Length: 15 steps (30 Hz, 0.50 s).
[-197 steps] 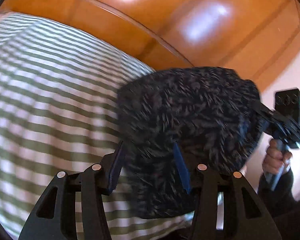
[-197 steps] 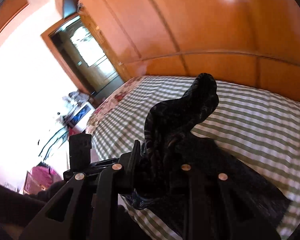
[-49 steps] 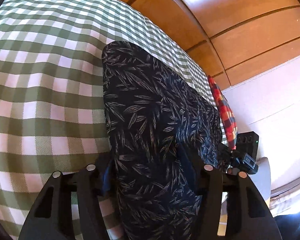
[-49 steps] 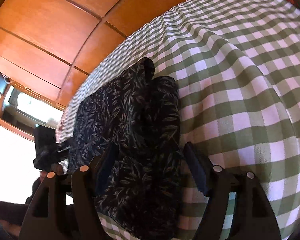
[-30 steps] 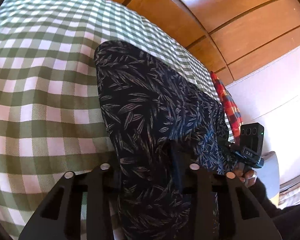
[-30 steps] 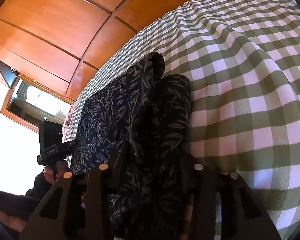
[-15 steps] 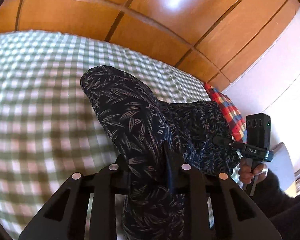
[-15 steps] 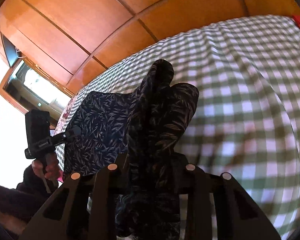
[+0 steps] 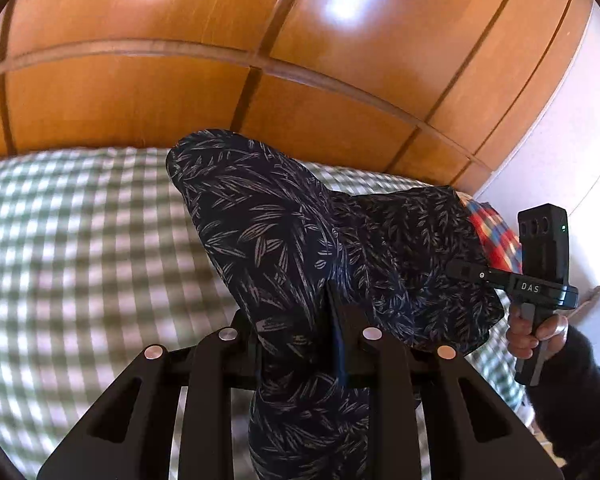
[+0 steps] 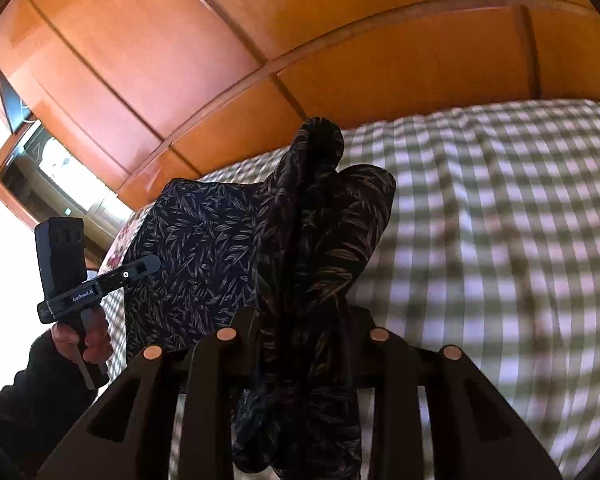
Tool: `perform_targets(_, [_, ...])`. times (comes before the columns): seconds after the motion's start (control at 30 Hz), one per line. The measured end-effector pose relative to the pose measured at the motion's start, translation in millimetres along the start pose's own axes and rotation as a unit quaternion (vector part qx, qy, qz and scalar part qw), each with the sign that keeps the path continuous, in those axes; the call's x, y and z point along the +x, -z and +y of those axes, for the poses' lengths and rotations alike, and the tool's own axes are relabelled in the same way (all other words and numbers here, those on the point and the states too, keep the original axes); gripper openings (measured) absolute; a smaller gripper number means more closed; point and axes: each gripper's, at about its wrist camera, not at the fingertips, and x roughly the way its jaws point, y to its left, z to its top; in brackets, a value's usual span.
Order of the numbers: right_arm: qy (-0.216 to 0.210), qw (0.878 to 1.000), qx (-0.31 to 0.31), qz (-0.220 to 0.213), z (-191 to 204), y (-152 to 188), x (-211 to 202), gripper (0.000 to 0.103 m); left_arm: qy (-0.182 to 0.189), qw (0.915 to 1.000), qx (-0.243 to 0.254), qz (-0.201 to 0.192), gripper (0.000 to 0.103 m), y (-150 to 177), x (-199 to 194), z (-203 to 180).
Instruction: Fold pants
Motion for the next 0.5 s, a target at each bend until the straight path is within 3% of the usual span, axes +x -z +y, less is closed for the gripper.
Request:
perform_targets(0.3, [0.021,1.0,0.005,-0.001,-15.4,-55.1,42.8,0.027,-0.019,0.9997,-0.01,0.011,0.024,-41.5,35.1,36.6])
perform_targets(0.5, [0.028,1.0,0.013,0.005,-33.1,-63.5,62.5,0.027,-0.034,0.9984,-0.028,0.036,0.024,-33.0,54.1,64.5])
